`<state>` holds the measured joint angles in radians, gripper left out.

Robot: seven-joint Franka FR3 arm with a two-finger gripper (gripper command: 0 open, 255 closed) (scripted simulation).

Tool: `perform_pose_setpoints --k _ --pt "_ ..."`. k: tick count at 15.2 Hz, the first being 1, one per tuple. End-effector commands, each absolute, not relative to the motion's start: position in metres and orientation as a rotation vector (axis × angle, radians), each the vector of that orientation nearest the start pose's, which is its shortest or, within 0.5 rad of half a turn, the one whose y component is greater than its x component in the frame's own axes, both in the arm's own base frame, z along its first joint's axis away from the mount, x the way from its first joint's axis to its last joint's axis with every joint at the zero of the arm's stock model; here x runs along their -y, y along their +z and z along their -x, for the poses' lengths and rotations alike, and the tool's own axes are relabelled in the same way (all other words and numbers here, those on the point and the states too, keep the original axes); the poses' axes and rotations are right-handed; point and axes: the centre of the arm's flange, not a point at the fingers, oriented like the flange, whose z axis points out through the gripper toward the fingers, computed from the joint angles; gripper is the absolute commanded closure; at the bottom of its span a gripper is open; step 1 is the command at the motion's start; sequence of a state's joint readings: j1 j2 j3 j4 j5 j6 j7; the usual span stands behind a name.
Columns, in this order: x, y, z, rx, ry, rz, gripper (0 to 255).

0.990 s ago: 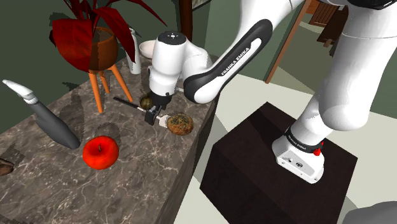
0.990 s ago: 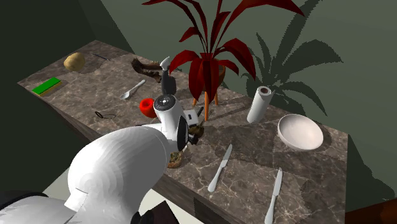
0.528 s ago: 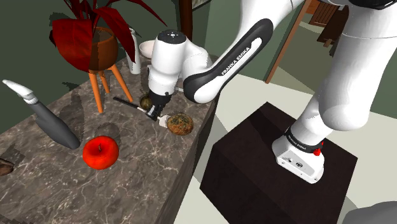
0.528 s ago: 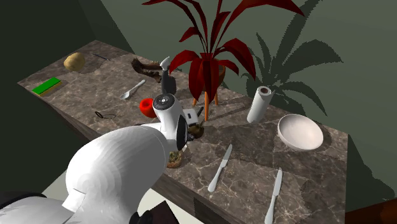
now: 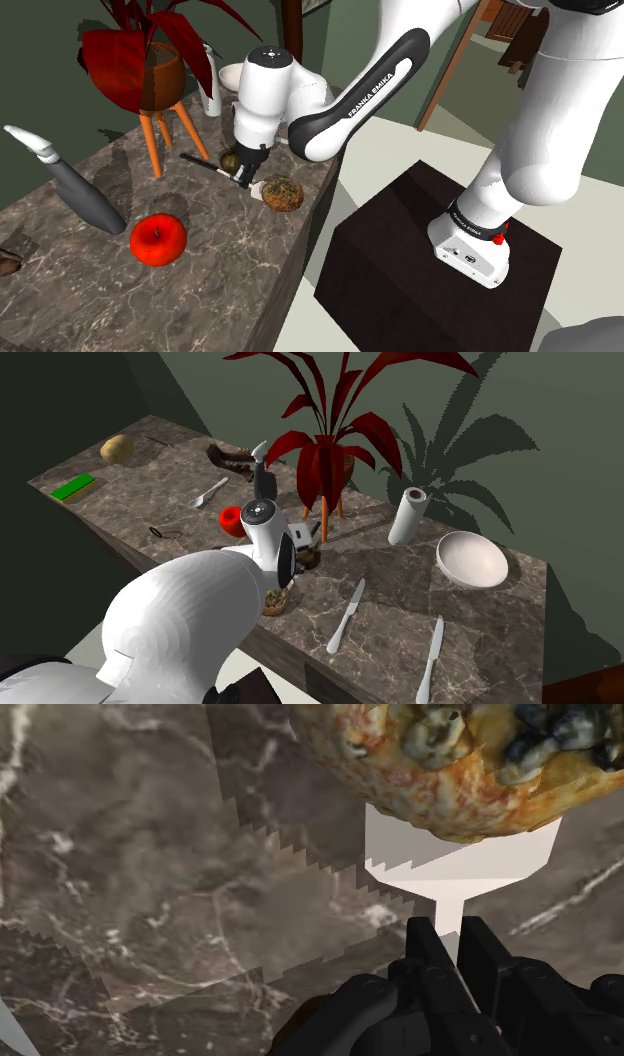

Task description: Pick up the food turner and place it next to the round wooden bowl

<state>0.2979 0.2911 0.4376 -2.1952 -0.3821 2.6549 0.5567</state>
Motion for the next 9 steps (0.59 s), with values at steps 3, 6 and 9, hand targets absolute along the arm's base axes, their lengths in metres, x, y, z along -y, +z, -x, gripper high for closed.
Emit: perform_pose_setpoints --k 3,6,9 --pt "-0.390 0.299 -0.421 0.714 -0.338 2.988 255" --pt "-0.390 0.315 -0.421 0.714 -0.338 2.988 255" --pt "-0.390 0.330 -0.421 0.714 -0.338 2.988 255"
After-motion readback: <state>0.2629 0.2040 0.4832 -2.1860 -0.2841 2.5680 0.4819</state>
